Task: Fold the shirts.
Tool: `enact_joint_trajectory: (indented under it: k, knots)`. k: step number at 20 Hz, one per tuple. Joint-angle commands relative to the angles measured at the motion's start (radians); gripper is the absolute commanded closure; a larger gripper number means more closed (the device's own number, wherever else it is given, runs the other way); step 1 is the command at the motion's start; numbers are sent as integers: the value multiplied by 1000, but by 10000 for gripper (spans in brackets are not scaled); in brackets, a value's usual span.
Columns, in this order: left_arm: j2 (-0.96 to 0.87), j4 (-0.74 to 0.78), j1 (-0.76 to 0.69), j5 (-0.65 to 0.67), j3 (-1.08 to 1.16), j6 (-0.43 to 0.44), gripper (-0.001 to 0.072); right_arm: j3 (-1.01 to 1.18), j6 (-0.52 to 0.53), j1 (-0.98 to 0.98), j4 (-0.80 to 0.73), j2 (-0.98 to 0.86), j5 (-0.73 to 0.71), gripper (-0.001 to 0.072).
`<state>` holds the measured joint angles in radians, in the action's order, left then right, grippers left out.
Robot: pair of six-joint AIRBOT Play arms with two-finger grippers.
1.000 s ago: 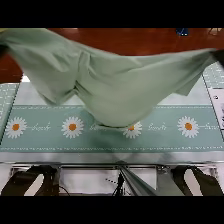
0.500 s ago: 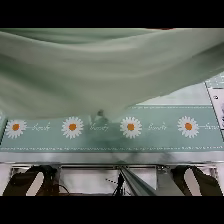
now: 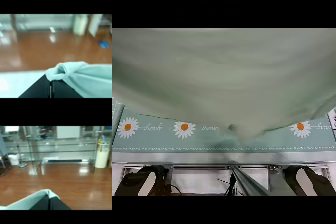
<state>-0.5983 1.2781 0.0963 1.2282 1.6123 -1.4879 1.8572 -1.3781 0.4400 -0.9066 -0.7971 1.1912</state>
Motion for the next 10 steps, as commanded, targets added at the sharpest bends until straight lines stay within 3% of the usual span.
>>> enact_joint_trajectory:
  k: [1,3,6,10]
  knots:
    - [-7,-94,1,93,-117,2,686,114,-2,0,-2,-153,16,678]
    - [-9,-93,1,85,-232,2,686,117,-1,-18,-20,-253,62,678]
    - [-25,-136,0,40,-460,3,686,117,4,-148,-199,-430,113,678]
    - [-69,-232,-41,-132,-747,3,685,117,3,-351,-349,-685,106,678]
